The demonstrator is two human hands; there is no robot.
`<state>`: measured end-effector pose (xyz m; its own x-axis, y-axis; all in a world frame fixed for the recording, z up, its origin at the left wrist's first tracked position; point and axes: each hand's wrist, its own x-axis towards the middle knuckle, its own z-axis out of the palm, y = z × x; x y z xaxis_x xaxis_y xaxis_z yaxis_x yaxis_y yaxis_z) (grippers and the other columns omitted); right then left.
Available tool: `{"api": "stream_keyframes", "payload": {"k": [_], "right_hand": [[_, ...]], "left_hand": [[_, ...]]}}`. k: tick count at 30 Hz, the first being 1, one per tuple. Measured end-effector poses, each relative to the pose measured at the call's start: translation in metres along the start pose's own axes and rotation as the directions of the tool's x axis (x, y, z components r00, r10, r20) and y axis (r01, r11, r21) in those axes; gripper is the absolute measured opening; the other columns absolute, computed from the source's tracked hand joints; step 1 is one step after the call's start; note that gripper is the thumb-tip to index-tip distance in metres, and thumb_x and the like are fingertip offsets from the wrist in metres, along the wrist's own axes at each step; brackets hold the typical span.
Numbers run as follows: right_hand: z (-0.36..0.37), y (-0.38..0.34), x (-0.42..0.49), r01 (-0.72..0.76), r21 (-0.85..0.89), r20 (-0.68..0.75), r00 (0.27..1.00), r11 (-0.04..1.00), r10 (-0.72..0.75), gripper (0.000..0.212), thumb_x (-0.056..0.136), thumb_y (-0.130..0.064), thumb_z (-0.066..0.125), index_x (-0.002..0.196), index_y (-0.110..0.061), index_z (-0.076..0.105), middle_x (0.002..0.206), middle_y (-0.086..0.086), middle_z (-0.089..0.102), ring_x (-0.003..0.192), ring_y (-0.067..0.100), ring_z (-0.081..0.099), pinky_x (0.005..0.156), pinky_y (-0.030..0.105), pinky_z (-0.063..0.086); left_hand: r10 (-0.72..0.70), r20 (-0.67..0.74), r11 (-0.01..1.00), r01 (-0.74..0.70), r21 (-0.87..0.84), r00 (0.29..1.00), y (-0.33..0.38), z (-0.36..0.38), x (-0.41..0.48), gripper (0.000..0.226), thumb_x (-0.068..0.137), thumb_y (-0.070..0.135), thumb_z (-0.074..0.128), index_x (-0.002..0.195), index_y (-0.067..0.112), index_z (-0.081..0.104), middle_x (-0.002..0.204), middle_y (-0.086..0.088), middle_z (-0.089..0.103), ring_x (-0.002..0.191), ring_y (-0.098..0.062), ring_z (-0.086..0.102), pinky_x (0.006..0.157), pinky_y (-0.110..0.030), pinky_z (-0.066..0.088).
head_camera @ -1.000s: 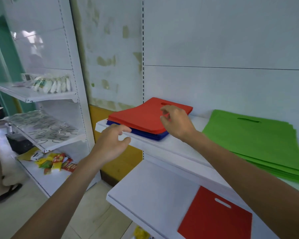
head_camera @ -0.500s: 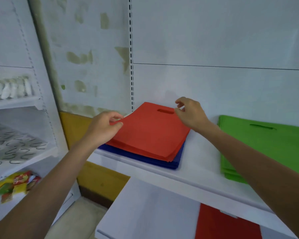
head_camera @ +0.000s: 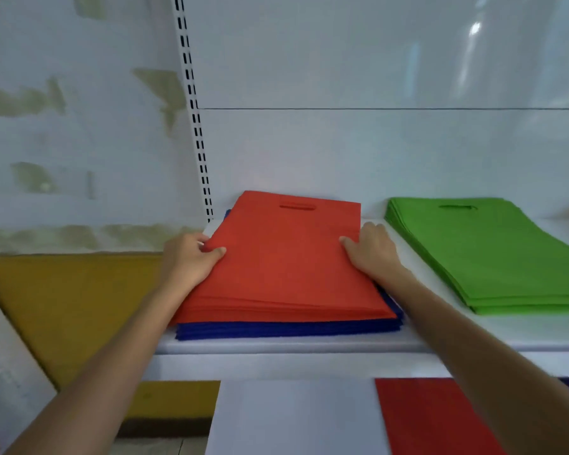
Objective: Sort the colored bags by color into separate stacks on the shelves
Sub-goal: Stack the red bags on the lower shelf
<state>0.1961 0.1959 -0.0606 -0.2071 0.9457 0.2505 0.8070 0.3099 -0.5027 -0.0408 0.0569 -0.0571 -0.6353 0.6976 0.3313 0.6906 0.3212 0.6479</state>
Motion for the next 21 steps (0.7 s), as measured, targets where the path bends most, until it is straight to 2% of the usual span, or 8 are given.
{"api": "stream_keyframes", "payload": {"k": [2,4,8,13,15,18,21], "right_hand": [[0.004,0.002,-0.006,-0.052,0.105,-0.107,0.992,0.993,0.064,0.038,0.089,-0.035,0.058,0.1,0.001,0.056,0.111,0.021,0.059,0.102,0.035,0.055,0.076,0.035,0.039],[0.002,0.004,-0.01,-0.032,0.157,-0.188,0.98,0.987,0.061,0.029,0.087,-0.026,0.062,0.1,-0.002,0.058,0.103,0.016,0.062,0.099,0.032,0.057,0.077,0.034,0.041],[-0.002,0.001,-0.019,0.133,0.127,-0.332,0.94,0.983,-0.084,0.015,0.085,-0.013,0.062,0.098,-0.004,0.059,0.089,0.011,0.06,0.086,0.028,0.057,0.07,0.031,0.04],[-0.005,-0.004,-0.023,0.227,0.013,-0.446,0.873,0.974,-0.198,0.015,0.089,-0.011,0.054,0.098,0.0,0.059,0.095,0.016,0.061,0.08,0.031,0.057,0.063,0.03,0.036],[-0.009,-0.008,-0.026,0.243,-0.048,-0.476,0.847,0.969,-0.236,0.014,0.09,-0.01,0.052,0.096,0.001,0.057,0.092,0.017,0.062,0.078,0.034,0.058,0.064,0.035,0.038],[-0.021,-0.008,-0.031,0.292,-0.125,-0.57,0.761,0.948,-0.31,0.01,0.084,-0.007,0.052,0.088,0.001,0.057,0.083,0.017,0.062,0.071,0.036,0.057,0.062,0.034,0.032],[-0.048,-0.003,-0.04,0.287,0.013,-0.616,0.757,0.958,-0.218,0.014,0.092,-0.009,0.048,0.1,0.002,0.052,0.088,0.017,0.063,0.074,0.037,0.056,0.059,0.032,0.028]], "left_hand": [[0.095,-0.084,0.995,-0.093,0.021,0.992,-0.004,0.0,0.001,0.027,0.082,0.018,0.068,0.105,0.005,0.066,0.103,-0.017,0.065,0.098,-0.03,0.06,0.082,-0.028,0.04],[0.184,-0.146,0.983,-0.179,0.048,0.972,-0.006,0.0,0.001,0.016,0.081,0.011,0.067,0.096,0.006,0.069,0.097,-0.019,0.063,0.089,-0.03,0.061,0.077,-0.027,0.037],[0.259,-0.192,0.965,-0.262,0.011,0.947,-0.006,-0.001,-0.003,0.011,0.084,0.006,0.063,0.093,0.002,0.067,0.09,-0.016,0.067,0.086,-0.029,0.06,0.076,-0.028,0.04],[0.278,-0.202,0.956,-0.29,-0.034,0.939,-0.003,-0.003,-0.004,0.024,0.087,0.005,0.057,0.111,0.004,0.057,0.099,-0.018,0.066,0.094,-0.033,0.06,0.083,-0.035,0.042],[0.327,-0.227,0.94,-0.341,-0.025,0.917,0.0,-0.005,-0.005,0.023,0.087,0.002,0.056,0.11,0.004,0.061,0.1,-0.019,0.066,0.093,-0.034,0.06,0.083,-0.035,0.042],[0.429,-0.277,0.9,-0.432,0.054,0.86,0.006,-0.011,-0.011,0.02,0.087,0.0,0.054,0.102,0.005,0.066,0.097,-0.018,0.065,0.089,-0.035,0.058,0.08,-0.038,0.043],[0.481,-0.311,0.87,-0.49,0.054,0.82,0.021,-0.021,-0.023,0.022,0.087,0.001,0.053,0.104,0.005,0.067,0.099,-0.017,0.063,0.089,-0.036,0.057,0.079,-0.042,0.045]]}}
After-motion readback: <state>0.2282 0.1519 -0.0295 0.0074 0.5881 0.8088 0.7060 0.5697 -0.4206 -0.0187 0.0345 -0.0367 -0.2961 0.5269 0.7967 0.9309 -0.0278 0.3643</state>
